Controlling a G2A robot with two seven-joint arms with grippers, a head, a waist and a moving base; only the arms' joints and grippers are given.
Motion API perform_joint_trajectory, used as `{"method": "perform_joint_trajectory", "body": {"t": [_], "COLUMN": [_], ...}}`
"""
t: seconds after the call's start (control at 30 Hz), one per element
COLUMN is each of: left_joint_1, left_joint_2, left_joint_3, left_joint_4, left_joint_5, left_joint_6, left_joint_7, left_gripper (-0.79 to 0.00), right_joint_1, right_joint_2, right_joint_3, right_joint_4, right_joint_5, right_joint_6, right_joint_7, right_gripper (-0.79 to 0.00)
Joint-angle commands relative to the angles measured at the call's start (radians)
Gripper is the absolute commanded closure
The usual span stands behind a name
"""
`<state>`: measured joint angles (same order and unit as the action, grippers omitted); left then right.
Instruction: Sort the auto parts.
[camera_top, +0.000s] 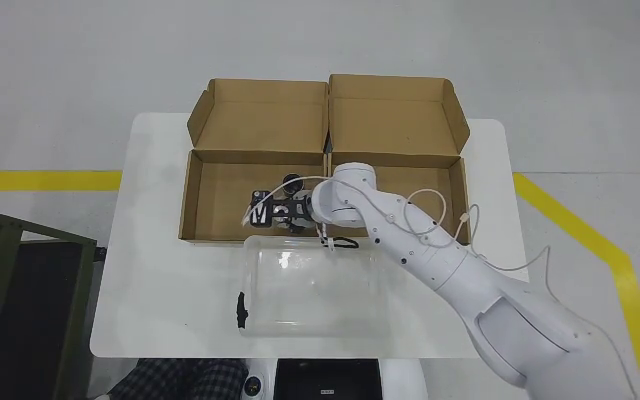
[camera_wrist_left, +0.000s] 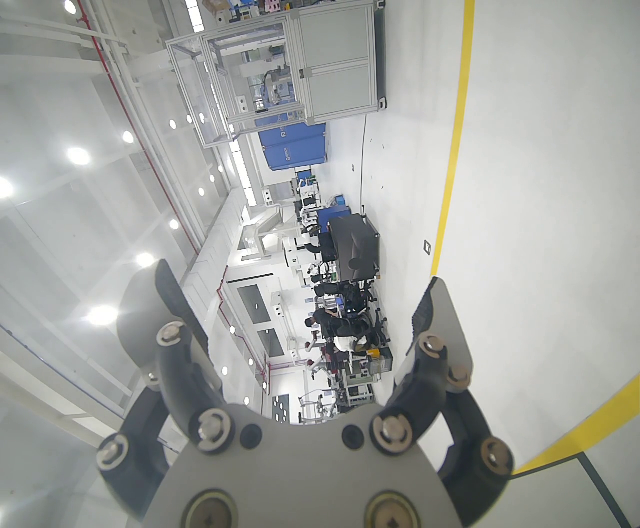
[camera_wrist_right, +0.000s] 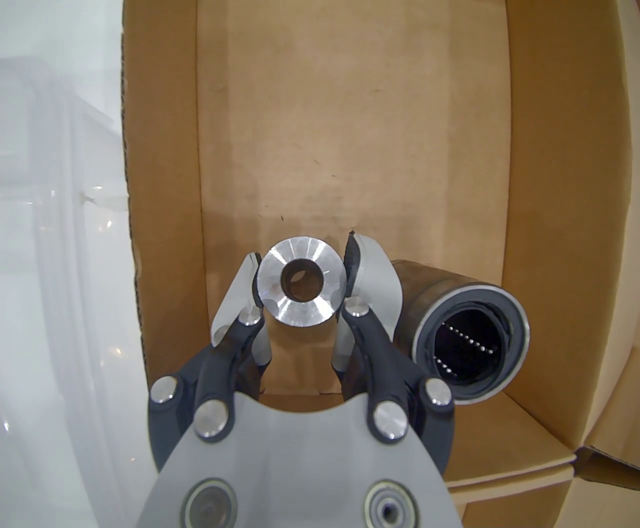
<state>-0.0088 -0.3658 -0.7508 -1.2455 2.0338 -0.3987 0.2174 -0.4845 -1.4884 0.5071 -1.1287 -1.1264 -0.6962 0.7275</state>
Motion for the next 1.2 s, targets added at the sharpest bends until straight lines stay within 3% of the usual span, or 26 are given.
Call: {"method": "perform_joint_trajectory", "body": {"t": [0.0,0.23,0.57,0.97,1.17], "left_joint_1": [0.0,0.0,0.0,0.0,0.0], "left_joint_2": [0.0,0.0,0.0,0.0,0.0], "left_joint_3": [0.0,0.0,0.0,0.0,0.0], "left_joint_4": [0.0,0.0,0.0,0.0,0.0], "left_joint_5": [0.0,0.0,0.0,0.0,0.0], "left_joint_6": [0.0,0.0,0.0,0.0,0.0], "left_joint_7": [0.0,0.0,0.0,0.0,0.0], "left_gripper": [-0.785,-0.785,-0.785,-0.785,-0.785], "right_joint_1": [-0.001,-0.008,-0.018,-0.065,-0.121], "right_joint_2": [-0.002,-0.006,-0.004,0.021,0.047], "right_joint_3": [0.001,0.007,0.033,0.102,0.17], "right_joint_4": [0.0,-0.005,-0.035,-0.157,-0.289], "right_joint_5": [-0.001,0.003,0.005,0.009,0.002], "right_joint_6": [0.0,-0.006,-0.012,-0.02,-0.003], "right_joint_7": [0.003,0.019,0.03,0.028,0.011], "right_gripper": [-0.231,-0.292,-0.308,-0.342,-0.354]}}
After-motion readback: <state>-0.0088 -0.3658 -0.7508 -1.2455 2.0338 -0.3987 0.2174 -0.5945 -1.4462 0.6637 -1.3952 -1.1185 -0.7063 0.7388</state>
